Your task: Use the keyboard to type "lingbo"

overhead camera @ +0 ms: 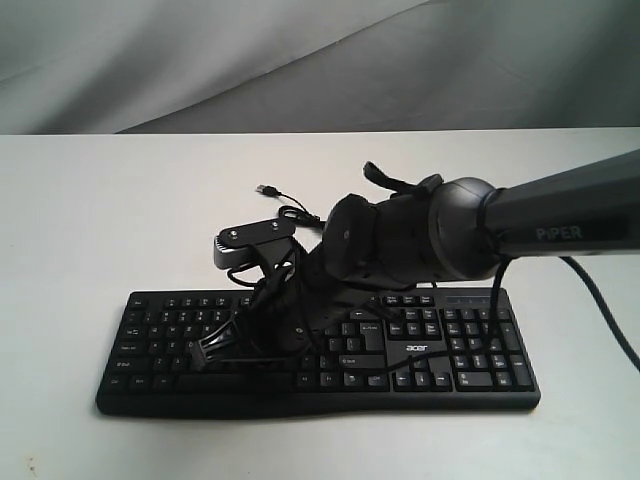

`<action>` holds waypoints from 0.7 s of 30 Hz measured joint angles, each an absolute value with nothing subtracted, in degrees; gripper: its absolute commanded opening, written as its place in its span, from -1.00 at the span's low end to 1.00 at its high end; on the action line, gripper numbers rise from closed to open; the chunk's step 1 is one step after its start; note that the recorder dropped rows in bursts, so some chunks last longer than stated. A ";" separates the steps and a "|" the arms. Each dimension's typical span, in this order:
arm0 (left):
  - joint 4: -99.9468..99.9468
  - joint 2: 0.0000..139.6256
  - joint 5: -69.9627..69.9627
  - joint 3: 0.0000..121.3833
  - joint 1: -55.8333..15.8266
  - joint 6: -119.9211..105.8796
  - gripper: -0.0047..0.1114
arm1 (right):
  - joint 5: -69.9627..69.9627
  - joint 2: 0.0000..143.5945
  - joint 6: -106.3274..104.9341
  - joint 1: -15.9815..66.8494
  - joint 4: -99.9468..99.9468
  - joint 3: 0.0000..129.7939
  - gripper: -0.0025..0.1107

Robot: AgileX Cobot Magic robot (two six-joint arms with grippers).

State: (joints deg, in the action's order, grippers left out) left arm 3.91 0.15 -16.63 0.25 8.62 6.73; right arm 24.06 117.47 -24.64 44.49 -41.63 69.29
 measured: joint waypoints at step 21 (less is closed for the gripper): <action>3.91 0.15 -16.63 0.25 8.62 6.73 -0.91 | 22.68 115.67 -24.64 44.49 -41.87 69.88 -0.96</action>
State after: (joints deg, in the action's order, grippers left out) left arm 3.91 0.15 -16.63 0.25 8.62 6.73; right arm 22.68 115.67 -24.64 44.49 -41.87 69.88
